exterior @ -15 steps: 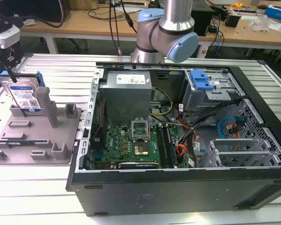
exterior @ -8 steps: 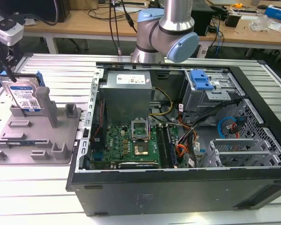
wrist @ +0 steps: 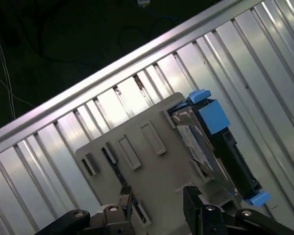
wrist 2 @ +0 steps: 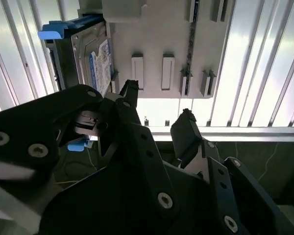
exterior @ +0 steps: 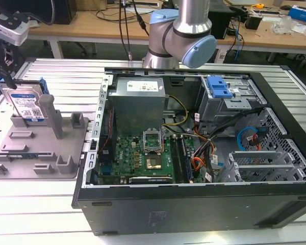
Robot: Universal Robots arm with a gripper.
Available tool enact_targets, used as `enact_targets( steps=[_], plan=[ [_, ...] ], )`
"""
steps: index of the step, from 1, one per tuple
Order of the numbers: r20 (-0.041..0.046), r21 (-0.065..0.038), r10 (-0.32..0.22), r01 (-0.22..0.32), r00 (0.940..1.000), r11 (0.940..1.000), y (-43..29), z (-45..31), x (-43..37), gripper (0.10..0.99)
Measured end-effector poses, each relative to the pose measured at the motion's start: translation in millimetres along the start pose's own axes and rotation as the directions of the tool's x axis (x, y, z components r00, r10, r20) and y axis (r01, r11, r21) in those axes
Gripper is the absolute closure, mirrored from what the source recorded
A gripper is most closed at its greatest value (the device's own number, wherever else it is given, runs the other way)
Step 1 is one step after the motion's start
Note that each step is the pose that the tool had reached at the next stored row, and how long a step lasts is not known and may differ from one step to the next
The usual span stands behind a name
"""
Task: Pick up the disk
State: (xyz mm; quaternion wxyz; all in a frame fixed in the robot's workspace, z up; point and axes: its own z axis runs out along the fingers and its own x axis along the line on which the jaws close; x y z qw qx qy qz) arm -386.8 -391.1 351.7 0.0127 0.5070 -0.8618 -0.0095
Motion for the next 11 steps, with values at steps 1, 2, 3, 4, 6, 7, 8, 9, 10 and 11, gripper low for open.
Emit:
enact_targets(
  steps=[1,2,3,4,6,7,8,9,10,11],
  plan=[
    [-0.0018,0.002,-0.014,0.014,0.9999,0.9999,0.0,0.1,0.0,0.545],
    [-0.0035,0.003,-0.03,0.03,0.9996,0.9996,0.0,0.1,0.0,0.545],
    [-0.0047,0.005,-0.046,0.046,0.9989,0.9989,0.0,0.2,0.0,0.545],
    [-0.0054,0.006,-0.063,0.063,0.998,0.998,0.0,0.2,0.0,0.545],
    [-0.0057,0.01,-0.102,0.102,0.9948,0.9948,0.0,0.6,0.0,0.545],
    [-0.0058,0.012,-0.131,0.131,0.9914,0.9913,0.0,0.9,-0.1,0.545],
    [-0.0064,0.015,-0.156,0.156,0.9877,0.9876,0.0,1.0,-0.1,0.545],
    [-0.0068,0.016,-0.172,0.172,0.985,0.9849,0.0,1.1,0.0,0.545],
    [-0.008,0.019,-0.212,0.212,0.9773,0.9771,0.0,1.5,0.0,0.545],
    [-0.0093,0.022,-0.24,0.24,0.9707,0.9704,0.0,1.8,0.0,0.545]
  ],
)
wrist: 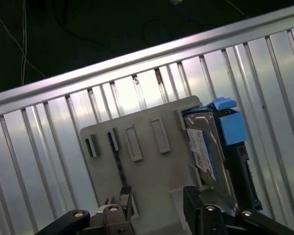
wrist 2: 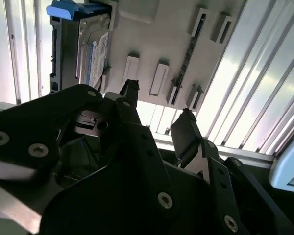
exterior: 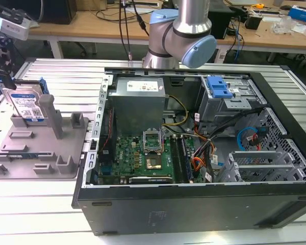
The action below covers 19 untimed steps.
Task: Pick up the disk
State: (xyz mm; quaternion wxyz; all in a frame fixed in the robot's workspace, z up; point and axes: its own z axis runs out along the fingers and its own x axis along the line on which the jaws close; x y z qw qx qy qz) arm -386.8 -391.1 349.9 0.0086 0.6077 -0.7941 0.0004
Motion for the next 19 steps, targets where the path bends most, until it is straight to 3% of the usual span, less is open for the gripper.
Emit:
enact_targets(
  steps=[4,7,15,19],
  plan=[
    [-0.0028,0.007,-0.066,0.066,0.9978,0.9978,0.0,0.8,0.0,0.545],
    [-0.0063,0.01,-0.123,0.123,0.9923,0.9923,-0.1,1.8,0.0,0.545],
    [-0.0155,0.014,-0.267,0.267,0.9637,0.9636,-0.1,3.6,-0.1,0.545],
    [-0.0159,0.014,-0.28,0.28,0.9598,0.9598,-0.1,3.5,-0.1,0.545]
  ],
)
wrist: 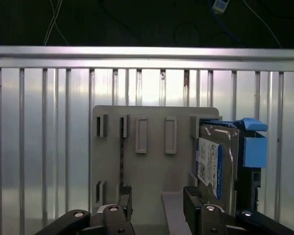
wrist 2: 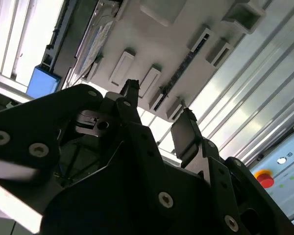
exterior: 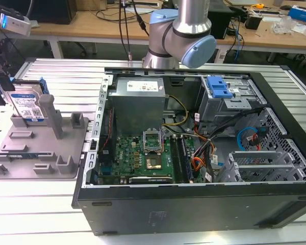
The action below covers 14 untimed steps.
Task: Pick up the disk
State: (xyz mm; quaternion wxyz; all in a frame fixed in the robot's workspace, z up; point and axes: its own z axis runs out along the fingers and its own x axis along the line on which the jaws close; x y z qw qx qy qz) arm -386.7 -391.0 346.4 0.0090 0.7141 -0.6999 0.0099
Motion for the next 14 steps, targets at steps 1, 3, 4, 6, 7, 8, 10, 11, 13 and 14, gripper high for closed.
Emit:
enact_targets(
  steps=[1,3,4,6,7,8,10,11,13,14],
  plan=[
    [-0.0001,0.0,0.0,0.0,1.0,1.0,0.0,0.0,-0.3,0.545],
    [-0.0003,0.0,0.0,0.0,1.0,1.0,0.7,0.0,-2.9,0.545],
    [-0.0003,0.0,0.001,-0.001,1.0,1.0,1.4,-0.1,-5.4,0.545],
    [-0.0004,0.0,0.004,-0.004,1.0,1.0,5.4,-0.3,-11.0,0.545],
    [-0.0003,0.0,0.006,-0.006,1.0,1.0,6.9,-0.3,-12.2,0.545],
    [-0.0003,0.0,0.008,-0.008,1.0,1.0,8.0,-0.3,-12.9,0.545],
    [-0.0003,0.0,0.018,-0.018,0.9998,0.9998,11.8,-0.4,-16.7,0.545],
    [-0.0003,0.0,0.021,-0.021,0.9998,0.9998,12.5,-0.4,-19.2,0.545],
    [-0.0004,-0.001,0.045,-0.045,0.999,0.999,13.0,0.0,-20.5,0.545],
    [-0.0003,-0.001,0.057,-0.057,0.9984,0.9984,13.3,0.3,-21.2,0.545]
  ],
)
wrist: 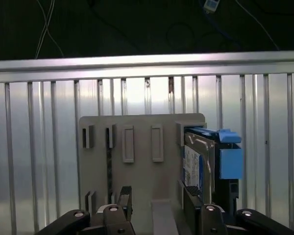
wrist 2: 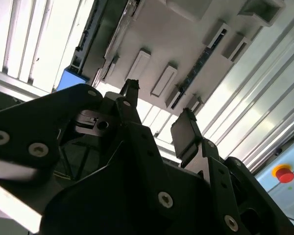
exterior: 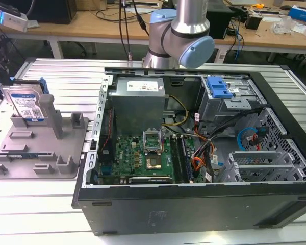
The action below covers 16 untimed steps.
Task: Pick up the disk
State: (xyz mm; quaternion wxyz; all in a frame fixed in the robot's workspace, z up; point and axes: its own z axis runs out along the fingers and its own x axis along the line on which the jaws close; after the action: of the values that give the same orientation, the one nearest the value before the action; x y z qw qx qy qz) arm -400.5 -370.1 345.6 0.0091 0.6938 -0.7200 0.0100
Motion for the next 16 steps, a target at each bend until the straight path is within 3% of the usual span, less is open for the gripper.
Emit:
enact_targets(
  steps=[2,6,7,10,13,16],
  plan=[
    [-0.0002,0.0,0.001,-0.001,1.0,1.0,0.7,-0.3,-4.7,0.545],
    [-0.0003,0.0,0.001,-0.001,1.0,1.0,2.9,-0.8,-26.0,0.545],
    [-0.0003,0.0,0.001,-0.001,1.0,1.0,4.0,-1.0,-34.7,0.545],
    [-0.0004,0.0,0.001,-0.001,1.0,1.0,6.0,-1.3,-46.9,0.545],
    [-0.0006,0.0,0.001,-0.001,1.0,1.0,12.5,-1.5,-53.7,0.545],
    [-0.0007,0.0,0.001,-0.001,1.0,1.0,21.0,-1.4,-55.0,0.545]
  ],
)
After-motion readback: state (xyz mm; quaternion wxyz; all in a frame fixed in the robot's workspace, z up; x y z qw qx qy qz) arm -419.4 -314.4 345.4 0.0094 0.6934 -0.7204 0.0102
